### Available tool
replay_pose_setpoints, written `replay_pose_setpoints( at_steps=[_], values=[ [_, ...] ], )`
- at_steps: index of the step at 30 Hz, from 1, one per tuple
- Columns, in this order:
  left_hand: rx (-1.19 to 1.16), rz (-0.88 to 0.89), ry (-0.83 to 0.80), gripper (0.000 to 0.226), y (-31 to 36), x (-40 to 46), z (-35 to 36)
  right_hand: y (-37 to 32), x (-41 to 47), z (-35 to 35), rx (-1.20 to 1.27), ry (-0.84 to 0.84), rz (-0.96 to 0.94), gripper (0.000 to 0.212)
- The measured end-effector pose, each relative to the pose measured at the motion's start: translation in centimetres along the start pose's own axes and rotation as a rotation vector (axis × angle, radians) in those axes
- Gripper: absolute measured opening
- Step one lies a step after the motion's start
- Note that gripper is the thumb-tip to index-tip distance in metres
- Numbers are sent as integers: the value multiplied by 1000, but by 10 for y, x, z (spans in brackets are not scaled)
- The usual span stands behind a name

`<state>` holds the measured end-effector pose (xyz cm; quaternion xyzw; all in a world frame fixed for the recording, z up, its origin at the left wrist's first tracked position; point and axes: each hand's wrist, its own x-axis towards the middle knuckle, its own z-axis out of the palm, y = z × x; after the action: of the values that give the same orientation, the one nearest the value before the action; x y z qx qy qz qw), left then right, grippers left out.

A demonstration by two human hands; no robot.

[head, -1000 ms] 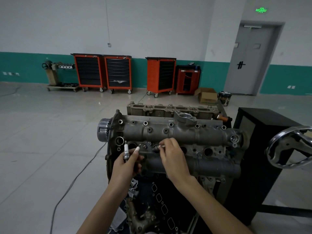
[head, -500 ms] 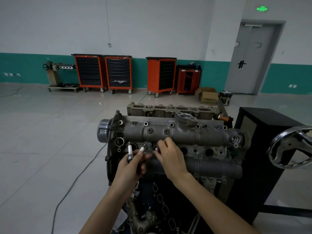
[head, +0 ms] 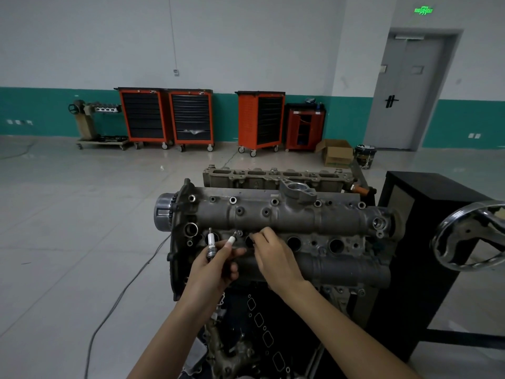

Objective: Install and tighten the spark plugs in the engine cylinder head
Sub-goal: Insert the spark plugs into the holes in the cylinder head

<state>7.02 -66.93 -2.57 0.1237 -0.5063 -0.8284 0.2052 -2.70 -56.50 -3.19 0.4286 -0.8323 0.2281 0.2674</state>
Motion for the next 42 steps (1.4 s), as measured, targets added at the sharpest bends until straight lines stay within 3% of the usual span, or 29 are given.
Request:
replay_pose_setpoints(
  at_steps=[2,5,7,10,13,15,18,22,25,29,34,38,42],
  values=[
    [7,1,0,15,0,-1,1,2,-2,1,77,-52,37,25],
    [11,-9,-7,19,-1,-2,4,0,-8,-4,325,131,196,15],
    [6,-28,-33,23,-3,-4,10,-3,-10,-12,595,167,378,13],
    [-12,-58,-96,25,-8,-7,26,-5,-10,-26,943,-8,561,27],
    [-41,-84,-146,24,-10,-8,43,0,-14,-43,1137,-109,733,23],
    [-46,-98,-182,24,-12,-7,53,7,-19,-57,1257,-96,769,20],
    [-23,-124,-191,18,-18,-7,65,10,-32,-74,1343,-92,647,15],
    [26,-195,-197,21,-27,-9,77,23,-45,-78,1179,78,653,13],
    [30,-190,-78,18,-29,-7,76,41,-48,-79,1018,191,645,14],
    [87,-204,-56,18,-24,-7,68,52,-44,-72,574,191,394,9],
    [124,-250,-77,31,-18,-10,60,49,-35,-64,327,183,78,12],
    [65,-364,-42,34,-16,-8,57,50,-38,-60,261,191,16,13],
    [-14,-409,-75,24,-14,-7,59,52,-44,-49,37,122,-23,22]
  ],
)
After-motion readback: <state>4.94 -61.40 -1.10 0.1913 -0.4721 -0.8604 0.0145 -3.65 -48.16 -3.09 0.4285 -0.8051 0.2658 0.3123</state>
